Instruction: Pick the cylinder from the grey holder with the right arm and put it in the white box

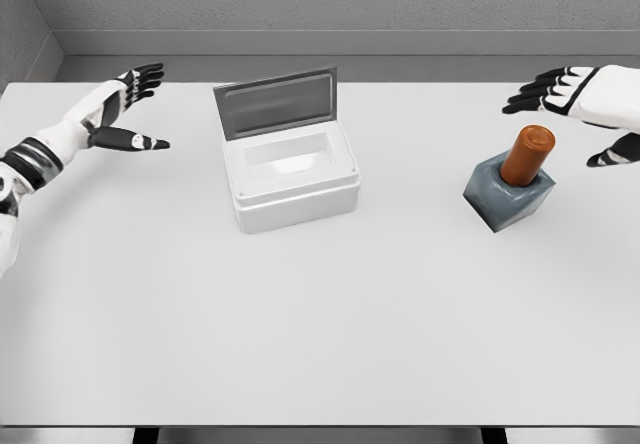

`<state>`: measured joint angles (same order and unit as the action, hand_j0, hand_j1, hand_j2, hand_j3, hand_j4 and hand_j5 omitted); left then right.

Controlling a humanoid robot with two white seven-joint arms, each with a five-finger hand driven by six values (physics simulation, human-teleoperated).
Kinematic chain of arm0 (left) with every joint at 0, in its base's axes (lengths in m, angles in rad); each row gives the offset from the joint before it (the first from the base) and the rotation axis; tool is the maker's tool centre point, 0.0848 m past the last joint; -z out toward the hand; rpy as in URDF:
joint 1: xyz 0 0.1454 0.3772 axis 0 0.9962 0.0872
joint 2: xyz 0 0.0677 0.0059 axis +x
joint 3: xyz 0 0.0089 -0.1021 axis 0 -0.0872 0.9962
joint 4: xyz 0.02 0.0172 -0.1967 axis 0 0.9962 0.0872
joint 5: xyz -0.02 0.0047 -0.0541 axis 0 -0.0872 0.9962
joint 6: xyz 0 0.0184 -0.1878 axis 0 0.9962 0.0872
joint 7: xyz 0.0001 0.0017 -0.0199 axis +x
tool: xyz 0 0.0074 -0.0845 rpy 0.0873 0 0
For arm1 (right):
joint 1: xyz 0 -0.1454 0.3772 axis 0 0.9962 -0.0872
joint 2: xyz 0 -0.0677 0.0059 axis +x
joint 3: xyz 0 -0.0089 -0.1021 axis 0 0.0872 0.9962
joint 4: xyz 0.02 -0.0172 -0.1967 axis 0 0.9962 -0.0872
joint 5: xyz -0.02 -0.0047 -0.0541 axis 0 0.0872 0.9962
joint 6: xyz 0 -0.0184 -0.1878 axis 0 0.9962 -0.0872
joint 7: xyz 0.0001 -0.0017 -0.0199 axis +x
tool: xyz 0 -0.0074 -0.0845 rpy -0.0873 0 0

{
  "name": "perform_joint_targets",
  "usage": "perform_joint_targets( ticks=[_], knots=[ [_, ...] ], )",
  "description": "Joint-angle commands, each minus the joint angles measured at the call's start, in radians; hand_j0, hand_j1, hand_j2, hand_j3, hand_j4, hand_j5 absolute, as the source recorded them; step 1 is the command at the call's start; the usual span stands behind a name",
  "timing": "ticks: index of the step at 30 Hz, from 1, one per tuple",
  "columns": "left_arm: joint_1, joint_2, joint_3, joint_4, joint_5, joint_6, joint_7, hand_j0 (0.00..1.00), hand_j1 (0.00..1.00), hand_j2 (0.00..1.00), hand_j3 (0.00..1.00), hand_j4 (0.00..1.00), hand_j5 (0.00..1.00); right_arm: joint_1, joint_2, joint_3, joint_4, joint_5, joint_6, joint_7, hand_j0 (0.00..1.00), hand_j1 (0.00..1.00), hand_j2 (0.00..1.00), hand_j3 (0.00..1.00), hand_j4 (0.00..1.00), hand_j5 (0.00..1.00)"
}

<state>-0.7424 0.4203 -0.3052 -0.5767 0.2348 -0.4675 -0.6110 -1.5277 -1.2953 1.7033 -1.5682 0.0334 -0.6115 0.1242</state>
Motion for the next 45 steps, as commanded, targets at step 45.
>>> perform_joint_targets(
  ticks=[45],
  knots=[
    [0.031,0.029,-0.084,-0.138,0.052,0.0,0.0,1.0,1.0,1.0,1.0,1.0,1.0,0.021,0.152,0.004,0.115,-0.007,0.001,0.209,1.0,1.0,1.0,1.0,1.0,1.0]
  ],
)
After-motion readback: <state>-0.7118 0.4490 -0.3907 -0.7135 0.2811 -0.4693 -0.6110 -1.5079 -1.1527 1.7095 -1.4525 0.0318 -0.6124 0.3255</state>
